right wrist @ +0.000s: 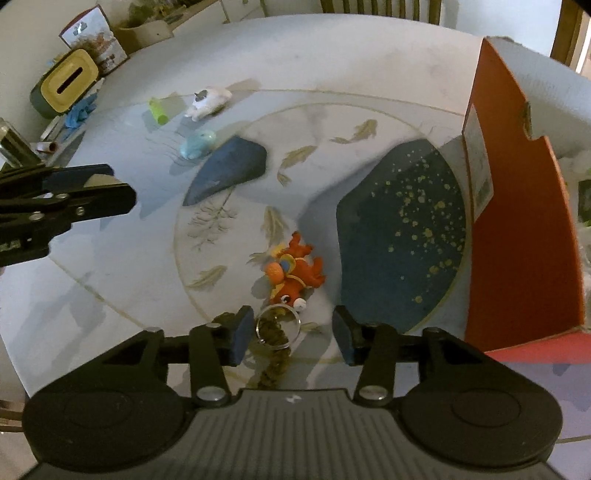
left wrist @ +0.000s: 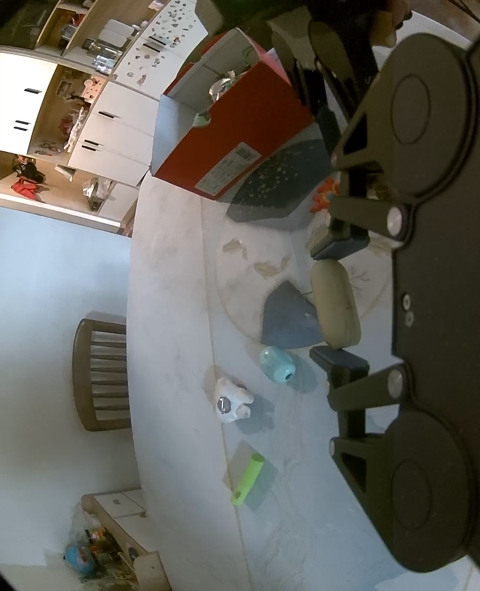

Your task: Organize objects

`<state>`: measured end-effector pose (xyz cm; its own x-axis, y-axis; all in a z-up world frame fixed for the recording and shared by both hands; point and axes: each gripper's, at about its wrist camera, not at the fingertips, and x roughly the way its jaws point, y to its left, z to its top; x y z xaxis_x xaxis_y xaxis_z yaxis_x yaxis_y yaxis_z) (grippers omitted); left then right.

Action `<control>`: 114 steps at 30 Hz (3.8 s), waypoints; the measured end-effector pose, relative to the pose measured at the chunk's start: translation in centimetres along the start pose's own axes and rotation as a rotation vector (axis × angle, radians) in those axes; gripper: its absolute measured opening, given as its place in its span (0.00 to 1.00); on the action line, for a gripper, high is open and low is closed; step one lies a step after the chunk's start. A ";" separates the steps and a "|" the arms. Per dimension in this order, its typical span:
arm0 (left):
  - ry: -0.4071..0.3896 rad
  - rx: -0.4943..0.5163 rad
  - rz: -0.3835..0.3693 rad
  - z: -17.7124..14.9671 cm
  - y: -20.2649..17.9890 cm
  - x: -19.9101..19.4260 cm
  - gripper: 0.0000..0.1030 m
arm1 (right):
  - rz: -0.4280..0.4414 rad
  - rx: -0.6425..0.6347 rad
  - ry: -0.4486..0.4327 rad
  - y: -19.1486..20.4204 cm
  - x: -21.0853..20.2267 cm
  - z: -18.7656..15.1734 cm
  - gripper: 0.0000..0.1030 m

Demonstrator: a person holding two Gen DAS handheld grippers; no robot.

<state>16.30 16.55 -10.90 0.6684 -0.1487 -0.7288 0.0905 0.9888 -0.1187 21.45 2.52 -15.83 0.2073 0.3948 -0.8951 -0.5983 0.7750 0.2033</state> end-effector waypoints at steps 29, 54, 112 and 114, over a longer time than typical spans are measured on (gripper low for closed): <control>-0.012 -0.006 -0.009 0.1 -0.3 -0.3 0.48 | 0.061 -0.194 0.023 4.7 -2.6 -3.3 0.07; -0.008 -0.005 -0.006 -0.4 -0.4 -0.7 0.48 | -0.023 -0.259 0.001 6.1 -1.3 -4.3 0.09; 0.139 0.259 -0.044 12.7 -28.2 15.3 0.48 | -0.142 0.187 -0.337 -27.9 -15.0 1.2 0.08; 0.160 0.257 -0.032 12.6 -28.2 16.2 0.48 | -0.133 0.185 -0.316 -28.1 -14.1 1.1 0.08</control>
<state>33.82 -13.61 -10.86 0.5395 -0.1600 -0.8266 0.3069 0.9516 0.0161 36.24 -24.27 -8.48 0.5194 0.3953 -0.7576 -0.4068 0.8940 0.1876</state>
